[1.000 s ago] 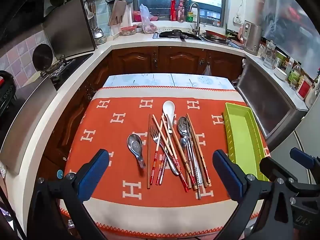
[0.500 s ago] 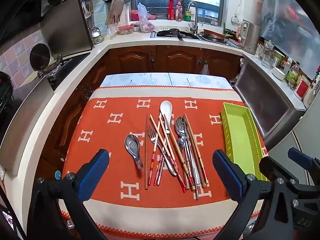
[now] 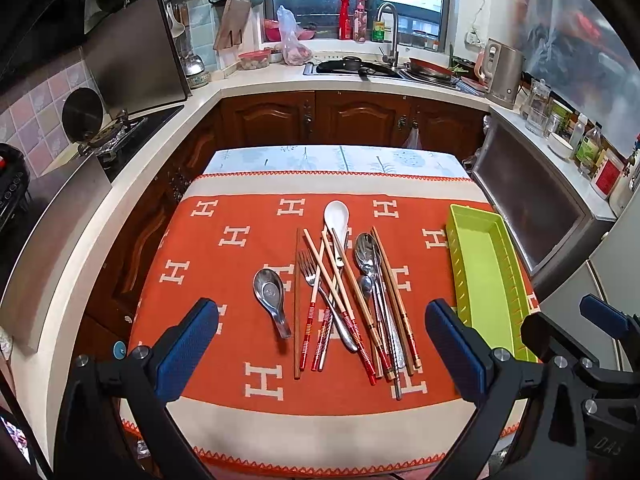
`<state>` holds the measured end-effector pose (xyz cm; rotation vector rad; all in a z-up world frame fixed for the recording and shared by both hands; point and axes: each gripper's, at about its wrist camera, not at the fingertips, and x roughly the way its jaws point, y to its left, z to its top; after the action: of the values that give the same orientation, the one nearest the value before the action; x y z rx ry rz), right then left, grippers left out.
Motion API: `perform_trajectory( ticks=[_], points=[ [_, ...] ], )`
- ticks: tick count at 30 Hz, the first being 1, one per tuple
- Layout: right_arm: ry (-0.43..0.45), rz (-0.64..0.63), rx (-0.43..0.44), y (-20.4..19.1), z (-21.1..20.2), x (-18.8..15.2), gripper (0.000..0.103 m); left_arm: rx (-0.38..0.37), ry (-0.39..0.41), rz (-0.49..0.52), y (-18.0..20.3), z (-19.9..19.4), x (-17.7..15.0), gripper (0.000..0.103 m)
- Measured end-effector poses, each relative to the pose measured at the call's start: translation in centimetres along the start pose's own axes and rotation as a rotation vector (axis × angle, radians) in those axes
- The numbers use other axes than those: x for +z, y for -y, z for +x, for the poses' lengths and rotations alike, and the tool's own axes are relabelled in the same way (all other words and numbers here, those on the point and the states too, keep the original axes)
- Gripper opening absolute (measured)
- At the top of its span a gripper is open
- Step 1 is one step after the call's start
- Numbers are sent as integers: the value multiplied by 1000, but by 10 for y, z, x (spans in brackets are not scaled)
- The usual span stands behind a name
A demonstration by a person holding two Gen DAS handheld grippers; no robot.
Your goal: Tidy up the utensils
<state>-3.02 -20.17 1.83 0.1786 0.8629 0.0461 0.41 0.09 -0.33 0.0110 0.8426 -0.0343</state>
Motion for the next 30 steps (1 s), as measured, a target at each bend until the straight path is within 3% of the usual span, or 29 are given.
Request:
perform_trajectory(
  ticks=[30],
  points=[
    [-11,15,-2,-1,2,-6,102,-15,-26,2,1,1,1,102]
  ],
)
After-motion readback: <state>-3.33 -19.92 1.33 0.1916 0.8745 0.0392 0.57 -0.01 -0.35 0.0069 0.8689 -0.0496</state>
